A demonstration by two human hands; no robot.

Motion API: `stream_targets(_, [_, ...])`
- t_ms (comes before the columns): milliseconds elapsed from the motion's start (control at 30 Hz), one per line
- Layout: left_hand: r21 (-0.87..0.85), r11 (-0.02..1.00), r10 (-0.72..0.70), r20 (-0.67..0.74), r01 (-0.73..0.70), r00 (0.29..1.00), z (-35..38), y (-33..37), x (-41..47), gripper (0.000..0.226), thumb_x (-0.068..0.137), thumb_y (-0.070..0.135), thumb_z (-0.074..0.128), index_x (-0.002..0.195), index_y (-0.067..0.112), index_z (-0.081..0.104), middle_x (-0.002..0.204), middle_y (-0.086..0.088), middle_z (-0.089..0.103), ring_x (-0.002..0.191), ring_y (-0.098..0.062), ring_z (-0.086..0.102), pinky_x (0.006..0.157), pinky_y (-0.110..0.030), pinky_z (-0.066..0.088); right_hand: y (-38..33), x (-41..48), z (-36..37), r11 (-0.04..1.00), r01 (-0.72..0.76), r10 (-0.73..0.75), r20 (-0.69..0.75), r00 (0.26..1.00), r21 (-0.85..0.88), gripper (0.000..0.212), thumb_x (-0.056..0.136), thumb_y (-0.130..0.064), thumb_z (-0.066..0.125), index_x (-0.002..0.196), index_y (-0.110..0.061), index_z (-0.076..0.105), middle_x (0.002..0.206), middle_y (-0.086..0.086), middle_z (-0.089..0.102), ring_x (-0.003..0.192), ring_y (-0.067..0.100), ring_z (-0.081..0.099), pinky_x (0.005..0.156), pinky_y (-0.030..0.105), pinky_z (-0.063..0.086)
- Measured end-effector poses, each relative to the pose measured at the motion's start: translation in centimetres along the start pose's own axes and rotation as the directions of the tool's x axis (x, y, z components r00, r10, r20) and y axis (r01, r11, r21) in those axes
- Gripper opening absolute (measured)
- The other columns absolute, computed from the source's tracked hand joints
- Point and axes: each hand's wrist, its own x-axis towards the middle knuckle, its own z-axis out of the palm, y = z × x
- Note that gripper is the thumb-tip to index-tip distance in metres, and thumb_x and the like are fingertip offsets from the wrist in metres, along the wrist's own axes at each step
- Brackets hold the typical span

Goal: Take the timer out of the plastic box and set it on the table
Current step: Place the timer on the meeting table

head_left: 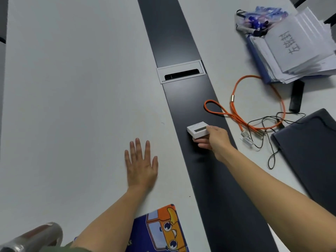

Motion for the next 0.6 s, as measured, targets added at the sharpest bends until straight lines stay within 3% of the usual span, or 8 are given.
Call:
stream_targets(133, [-0.013,1.0,0.007,-0.014,-0.007,1.0,0.0,0.0,0.0,0.066,0.097,0.049,0.021,0.156,0.02,0.012,0.164,-0.012,0.003,0.152,-0.03,0.002,0.12,-0.05,0.005,-0.6,0.5,1.2,0.995,0.024,-0.023,-0.005,1.0,0.099,0.031,0.103,-0.018,0.042,0.131,-0.008,0.05,0.104,0.015,0.07,0.08,0.027,0.075,0.063,0.03,0.061])
stream_targets(600, [0.002,1.0,0.004,-0.009,-0.004,1.0,0.2,-0.1,0.1,0.066,0.097,0.048,0.022,0.156,0.021,0.011,0.164,-0.013,0.004,0.152,-0.031,0.002,0.12,-0.05,0.007,-2.5,2.8,3.6,0.996,0.045,-0.044,-0.02,0.999,0.081,0.031,0.102,-0.025,0.043,0.124,-0.008,0.056,0.104,0.014,0.071,0.08,0.025,0.075,0.064,0.03,0.062])
